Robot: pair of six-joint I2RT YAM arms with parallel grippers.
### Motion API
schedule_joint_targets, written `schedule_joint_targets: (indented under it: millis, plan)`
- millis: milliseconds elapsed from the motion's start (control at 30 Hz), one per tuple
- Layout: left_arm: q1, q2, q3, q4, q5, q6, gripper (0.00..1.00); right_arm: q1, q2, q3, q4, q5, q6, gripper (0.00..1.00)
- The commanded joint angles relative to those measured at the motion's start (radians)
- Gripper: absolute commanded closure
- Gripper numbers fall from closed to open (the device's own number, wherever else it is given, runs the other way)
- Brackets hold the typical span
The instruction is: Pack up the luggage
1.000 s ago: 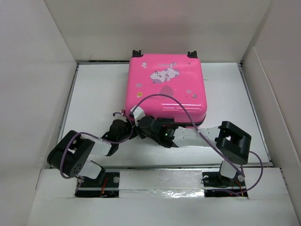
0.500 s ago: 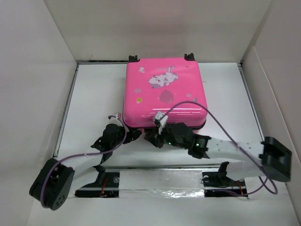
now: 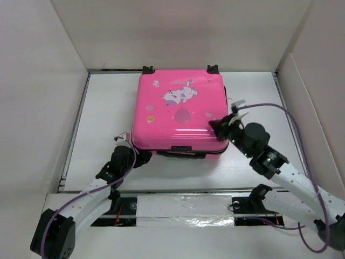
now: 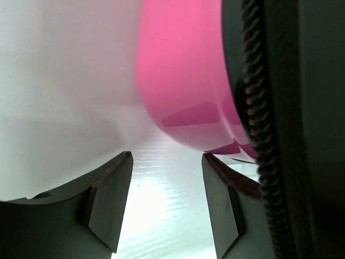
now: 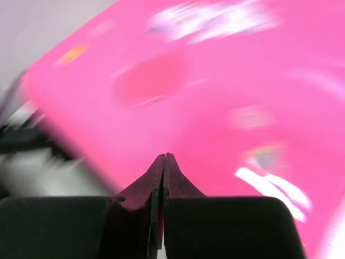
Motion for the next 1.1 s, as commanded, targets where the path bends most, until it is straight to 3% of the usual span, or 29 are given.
schedule_joint_targets:
  millis: [0,133,167,267,333,433,600,700,833,967,1067]
  plan:
    - [0.041,0.0,0.099,0.166,-0.188,0.0,0.54,-0.273,0.012,0.047,-0.011,0.112,0.025,1.0]
    - [0.082,0.028,0.086,0.077,-0.176,-0.014,0.42,-0.507,0.049,0.003,0.118,-0.119,0.058,1.0]
    - [0.094,0.019,0.079,0.056,-0.164,-0.023,0.29,-0.529,0.058,-0.002,0.129,-0.164,0.056,1.0]
    - [0.103,-0.023,0.085,-0.071,-0.104,-0.038,0.18,-0.569,0.089,-0.01,0.144,-0.173,0.044,0.96]
    - [0.082,-0.056,0.095,-0.183,-0.087,-0.049,0.17,-0.591,0.121,-0.011,0.15,-0.16,0.035,0.87]
    - [0.082,-0.096,0.086,-0.236,-0.102,-0.121,0.19,-0.618,0.185,-0.019,0.183,-0.202,0.044,0.82]
    - [0.11,-0.081,0.14,-0.088,-0.102,-0.101,0.29,-0.638,0.255,-0.042,0.248,-0.303,0.044,0.61]
    - [0.041,0.099,0.287,-0.012,-0.159,-0.076,0.3,-0.652,0.224,-0.037,0.246,-0.338,0.035,0.58]
    - [-0.176,0.378,0.46,0.106,-0.222,-0.078,0.3,-0.672,0.186,-0.014,0.184,-0.357,0.013,0.56]
    - [-0.342,0.555,0.62,0.125,-0.286,-0.066,0.29,-0.684,0.161,-0.029,0.18,-0.34,0.009,0.45]
    - [-0.358,0.58,0.562,0.117,-0.262,-0.095,0.28,-0.694,0.152,-0.043,0.18,-0.34,0.012,0.4]
